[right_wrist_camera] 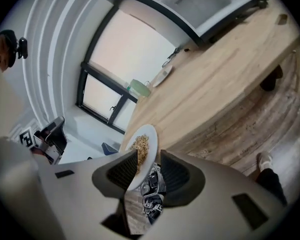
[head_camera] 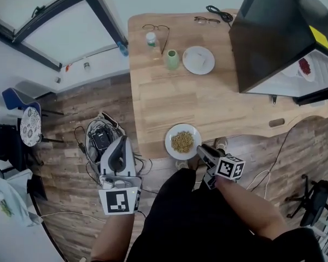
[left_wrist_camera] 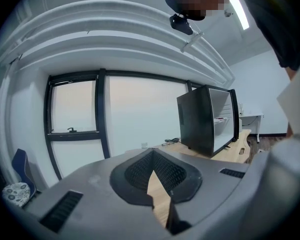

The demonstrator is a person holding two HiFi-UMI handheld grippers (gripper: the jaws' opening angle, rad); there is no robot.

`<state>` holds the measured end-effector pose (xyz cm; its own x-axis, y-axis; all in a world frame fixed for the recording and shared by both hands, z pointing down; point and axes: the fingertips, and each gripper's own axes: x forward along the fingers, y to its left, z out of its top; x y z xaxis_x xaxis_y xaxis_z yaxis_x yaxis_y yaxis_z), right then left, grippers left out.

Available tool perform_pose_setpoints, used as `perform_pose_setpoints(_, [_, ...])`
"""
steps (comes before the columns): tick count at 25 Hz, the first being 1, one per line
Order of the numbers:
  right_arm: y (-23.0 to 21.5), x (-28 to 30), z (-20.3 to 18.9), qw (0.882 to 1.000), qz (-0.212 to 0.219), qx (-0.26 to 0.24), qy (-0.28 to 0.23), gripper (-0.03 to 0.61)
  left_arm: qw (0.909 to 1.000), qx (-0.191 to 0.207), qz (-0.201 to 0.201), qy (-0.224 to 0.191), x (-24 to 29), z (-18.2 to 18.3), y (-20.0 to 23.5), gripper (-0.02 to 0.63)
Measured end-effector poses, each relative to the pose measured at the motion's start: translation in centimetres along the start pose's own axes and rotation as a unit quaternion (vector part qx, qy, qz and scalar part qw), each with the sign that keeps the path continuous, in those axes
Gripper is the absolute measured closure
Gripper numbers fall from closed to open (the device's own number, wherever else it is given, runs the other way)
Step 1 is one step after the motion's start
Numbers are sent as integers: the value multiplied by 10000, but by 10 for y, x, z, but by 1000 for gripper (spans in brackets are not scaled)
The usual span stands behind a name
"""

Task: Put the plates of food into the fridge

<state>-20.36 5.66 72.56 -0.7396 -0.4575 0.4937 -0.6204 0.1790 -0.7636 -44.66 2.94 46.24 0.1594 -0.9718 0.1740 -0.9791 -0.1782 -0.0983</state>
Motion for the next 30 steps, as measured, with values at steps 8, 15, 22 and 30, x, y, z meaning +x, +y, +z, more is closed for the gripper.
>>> perform_pose_setpoints(8, [0, 23, -13, 9987, 318, 306, 271, 501, 9997, 8, -69, 231, 11, -15, -9, 611])
perform_pose_setpoints(15, [16, 1, 17, 9958, 797, 450, -51, 546, 9995, 155, -281, 36, 32, 10, -34, 611])
perform_pose_setpoints(22, [-2, -41, 67, 9941, 654, 647, -571, 546, 9979, 248, -541, -249, 57, 45, -68, 611])
perform_pose_setpoints(30, [-24, -100, 130, 9824, 613, 1090, -1385, 546, 9945, 332, -830, -537, 85, 83, -114, 611])
